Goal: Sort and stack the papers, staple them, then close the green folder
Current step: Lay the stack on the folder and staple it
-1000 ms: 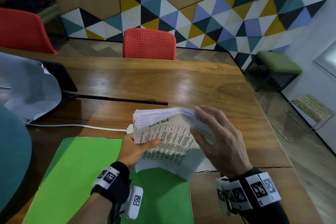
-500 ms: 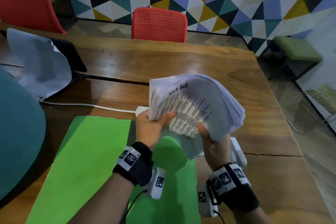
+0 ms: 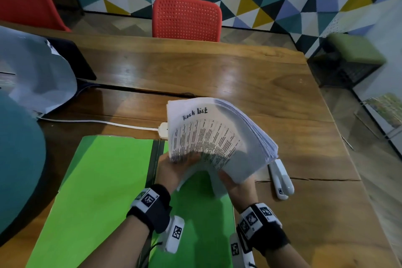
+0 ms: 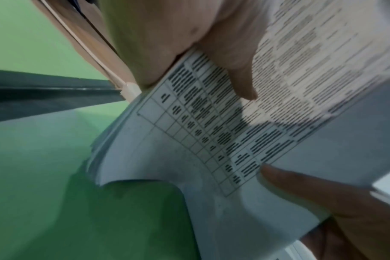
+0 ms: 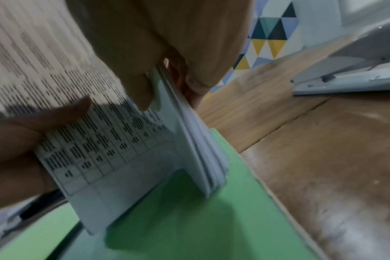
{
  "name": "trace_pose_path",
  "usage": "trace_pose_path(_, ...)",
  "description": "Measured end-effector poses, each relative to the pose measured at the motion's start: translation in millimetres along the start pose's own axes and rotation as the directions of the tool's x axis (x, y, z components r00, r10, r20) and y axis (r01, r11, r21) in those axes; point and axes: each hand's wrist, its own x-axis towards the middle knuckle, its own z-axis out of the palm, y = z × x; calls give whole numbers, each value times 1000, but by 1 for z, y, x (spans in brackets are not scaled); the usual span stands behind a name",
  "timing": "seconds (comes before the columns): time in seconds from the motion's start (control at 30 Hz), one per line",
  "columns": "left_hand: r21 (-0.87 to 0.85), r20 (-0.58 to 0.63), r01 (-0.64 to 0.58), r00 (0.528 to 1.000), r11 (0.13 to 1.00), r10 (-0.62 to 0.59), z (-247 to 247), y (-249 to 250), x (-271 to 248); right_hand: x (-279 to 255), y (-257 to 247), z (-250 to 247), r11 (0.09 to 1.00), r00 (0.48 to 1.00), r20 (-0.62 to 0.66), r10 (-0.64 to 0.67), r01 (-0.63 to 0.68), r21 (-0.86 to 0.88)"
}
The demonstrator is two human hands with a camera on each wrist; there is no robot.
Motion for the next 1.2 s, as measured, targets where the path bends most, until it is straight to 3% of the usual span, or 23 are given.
trace_pose_path(0.13, -100, 42, 129, 991, 987, -125, -8, 16, 13, 9, -3, -7, 997, 996, 40, 78, -79, 6)
trace_pose_path(0.3, -22, 40, 127, 991, 992, -126, -17, 17, 3, 3, -14, -13, 999, 999, 37, -34, 35, -11)
trace_pose_path(0.43, 255, 36, 238, 966, 937, -255, -26, -25, -20, -19, 22, -17, 980, 980, 138, 147, -125, -151)
trace_pose_path(0.57, 512, 185, 339, 854, 789, -487, -48, -67, -37, -51, 76, -25, 892, 875, 230, 425, -362, -271)
trace_pose_path(0.67, 662, 211, 294, 810, 689, -548, -63, -82, -39, -67, 95, -32, 831, 828, 252, 501, -379, -407)
trace_pose_path(0.8, 742, 173, 175, 883, 647, -437, -69, -76, -26, -67, 94, -39, 779, 807, 284, 518, -307, -547)
trace_pose_path(0.9, 696, 104, 162, 941, 700, -321, -66, -65, -12, -57, 89, -44, 727, 805, 268, 530, -268, -632)
trace_pose_path(0.97, 662, 78, 145, 963, 735, -260, -57, -56, 1, -44, 84, -47, 735, 806, 246, 539, -308, -604)
trace_pose_path(1.07, 556, 56, 182, 965, 811, -255, -39, -45, 19, -15, 82, -44, 761, 817, 214, 535, -357, -542)
trace_pose_path(1.2, 261, -1, 260, 963, 930, -269, -14, -34, 26, 26, 74, -32, 799, 826, 168, 537, -436, -414)
